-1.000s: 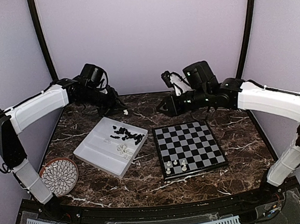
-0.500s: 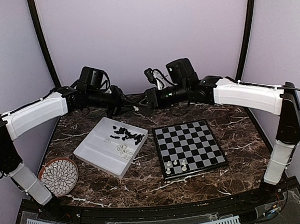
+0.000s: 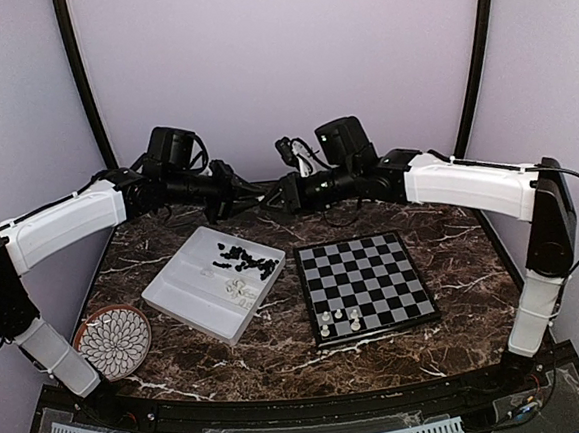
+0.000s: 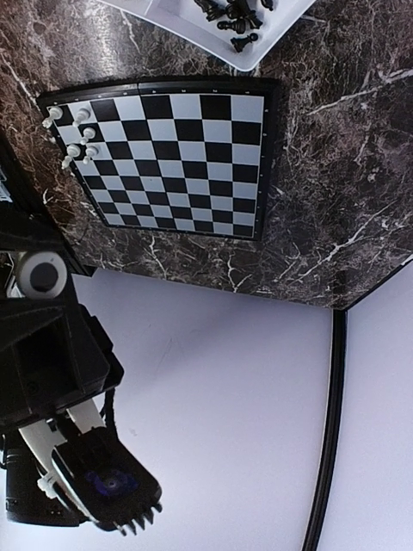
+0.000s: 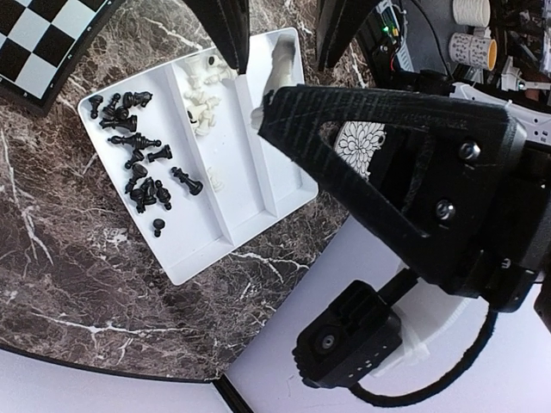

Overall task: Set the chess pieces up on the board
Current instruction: Pass from the left arm to the right, then place the knight at g1.

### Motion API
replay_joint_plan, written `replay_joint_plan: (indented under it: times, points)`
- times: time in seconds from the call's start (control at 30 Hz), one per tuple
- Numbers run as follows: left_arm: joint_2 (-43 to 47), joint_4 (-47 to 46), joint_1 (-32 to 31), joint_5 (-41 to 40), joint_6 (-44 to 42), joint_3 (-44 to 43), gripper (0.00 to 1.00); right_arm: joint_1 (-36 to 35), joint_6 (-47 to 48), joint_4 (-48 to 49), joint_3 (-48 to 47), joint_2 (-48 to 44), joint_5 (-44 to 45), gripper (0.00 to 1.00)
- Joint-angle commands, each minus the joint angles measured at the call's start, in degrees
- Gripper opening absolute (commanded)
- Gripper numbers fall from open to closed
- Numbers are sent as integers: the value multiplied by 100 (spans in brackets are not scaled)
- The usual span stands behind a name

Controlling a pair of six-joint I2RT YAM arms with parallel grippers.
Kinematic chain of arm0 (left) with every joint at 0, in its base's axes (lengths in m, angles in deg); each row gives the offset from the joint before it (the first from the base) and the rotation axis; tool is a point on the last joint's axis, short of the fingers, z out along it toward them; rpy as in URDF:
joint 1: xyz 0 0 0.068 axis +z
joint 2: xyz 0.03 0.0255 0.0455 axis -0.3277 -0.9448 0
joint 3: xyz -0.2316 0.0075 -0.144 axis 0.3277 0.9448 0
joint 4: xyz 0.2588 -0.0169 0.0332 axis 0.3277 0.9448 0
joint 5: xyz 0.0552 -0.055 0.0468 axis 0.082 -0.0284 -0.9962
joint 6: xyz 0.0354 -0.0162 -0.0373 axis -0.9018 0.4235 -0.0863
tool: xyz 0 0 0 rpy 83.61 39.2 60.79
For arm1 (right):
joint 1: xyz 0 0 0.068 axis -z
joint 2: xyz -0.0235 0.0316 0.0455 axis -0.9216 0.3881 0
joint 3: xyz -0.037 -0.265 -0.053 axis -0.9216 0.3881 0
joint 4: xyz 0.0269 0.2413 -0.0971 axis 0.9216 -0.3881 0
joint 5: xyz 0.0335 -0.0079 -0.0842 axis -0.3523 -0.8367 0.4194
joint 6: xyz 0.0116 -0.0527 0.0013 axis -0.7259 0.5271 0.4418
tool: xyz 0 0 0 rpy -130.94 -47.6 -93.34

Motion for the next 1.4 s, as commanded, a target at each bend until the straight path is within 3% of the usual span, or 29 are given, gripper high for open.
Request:
replay_joint_plan:
  times: [0.0, 0.27, 0.43, 0.6, 0.77, 1.0, 1.23, 1.37]
  points:
    - [142, -267, -17, 193, 88, 28, 14, -24, -5, 262, -208, 95, -31, 24]
    - [103, -253, -17, 235, 90, 9, 15, 5, -13, 342, -168, 31, 69, 18]
    - [101, -233, -26, 259, 86, 19, 15, 11, 6, 385, -125, -14, 11, 3]
    - [72, 177, -15, 150, -197, -161, 32, 18, 319, 82, -11, -239, 157, 0]
    - [139, 1067, 107, -359, -1008, -547, 48, 16, 848, -1333, -15, -527, 497, 0]
    - [436, 1837, 423, -992, -1912, -630, 48, -107, 1419, -3855, -133, -914, 1302, 0]
    - [521, 2284, 559, -1346, -2478, -767, 48, -112, 1354, -6265, -107, -968, 2449, 0]
    - [502, 2285, 578, -1348, -2596, -753, 48, -63, 1311, -6860, 348, -1052, 2634, 0]
